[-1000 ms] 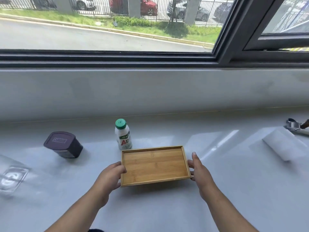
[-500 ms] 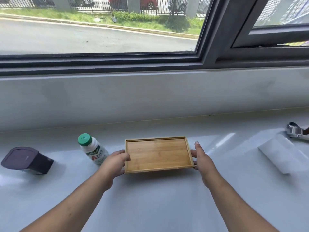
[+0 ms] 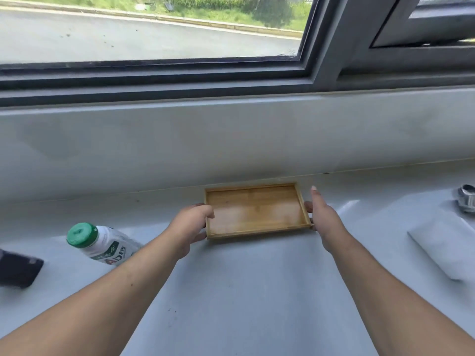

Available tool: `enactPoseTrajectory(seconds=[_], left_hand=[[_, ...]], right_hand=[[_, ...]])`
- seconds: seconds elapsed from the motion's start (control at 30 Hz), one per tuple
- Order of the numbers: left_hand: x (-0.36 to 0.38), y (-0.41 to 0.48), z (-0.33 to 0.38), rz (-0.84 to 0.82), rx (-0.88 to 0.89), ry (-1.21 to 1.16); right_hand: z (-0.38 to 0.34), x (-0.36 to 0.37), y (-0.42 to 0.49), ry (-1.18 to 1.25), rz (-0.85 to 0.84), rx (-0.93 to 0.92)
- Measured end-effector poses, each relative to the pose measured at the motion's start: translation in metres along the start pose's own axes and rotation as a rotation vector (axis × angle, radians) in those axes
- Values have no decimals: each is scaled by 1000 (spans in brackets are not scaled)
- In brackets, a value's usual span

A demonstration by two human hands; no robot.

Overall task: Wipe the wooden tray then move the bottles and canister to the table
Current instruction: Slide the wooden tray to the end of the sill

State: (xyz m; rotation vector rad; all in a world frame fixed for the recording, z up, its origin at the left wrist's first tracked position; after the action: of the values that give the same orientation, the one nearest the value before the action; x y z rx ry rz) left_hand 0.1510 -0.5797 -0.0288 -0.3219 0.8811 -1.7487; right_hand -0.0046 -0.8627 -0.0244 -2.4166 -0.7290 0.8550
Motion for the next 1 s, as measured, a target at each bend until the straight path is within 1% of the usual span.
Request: enactPoseTrajectory(seconds=[0.27,0.43,0.5,0.63,0.73,0.8,0.9,1.0], left_hand=[[29,30,12,12,-10,13],[36,34,13,21,18,26],[33,26,12,39,72,63],[12,-17,-1,56,268,262],[-16,-58,-20,77,405,396],[-38,-81,-36,106,448,432],[-80,-107,-69,149,425,439],[-133,-121,-107,204,352,427]], right_hand=[[-11,5,41,-40,76,-26],[-9,12,40,-7,115,-51],[-5,13,27,-35,151,-167],[17,23,-36,-214,204,-472],[43,45,-92,-357,105,-626],[55,63,-125,-421,31,-692],[69,92,-166,-467,-61,-732],[77,128,-204,-484,-137,-760]])
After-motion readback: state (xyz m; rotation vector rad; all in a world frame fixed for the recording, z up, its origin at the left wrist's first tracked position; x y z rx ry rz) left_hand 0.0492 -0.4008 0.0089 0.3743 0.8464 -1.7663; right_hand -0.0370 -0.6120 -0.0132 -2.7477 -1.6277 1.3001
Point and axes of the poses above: each hand's wrist, its own y-axis towards the middle knuckle, its own x-axis out of the palm, z = x × y, the point moved 2 cm from there along y, towards the middle knuckle, and after that the axes turned 8 degrees about z, right-handed, at the moved point
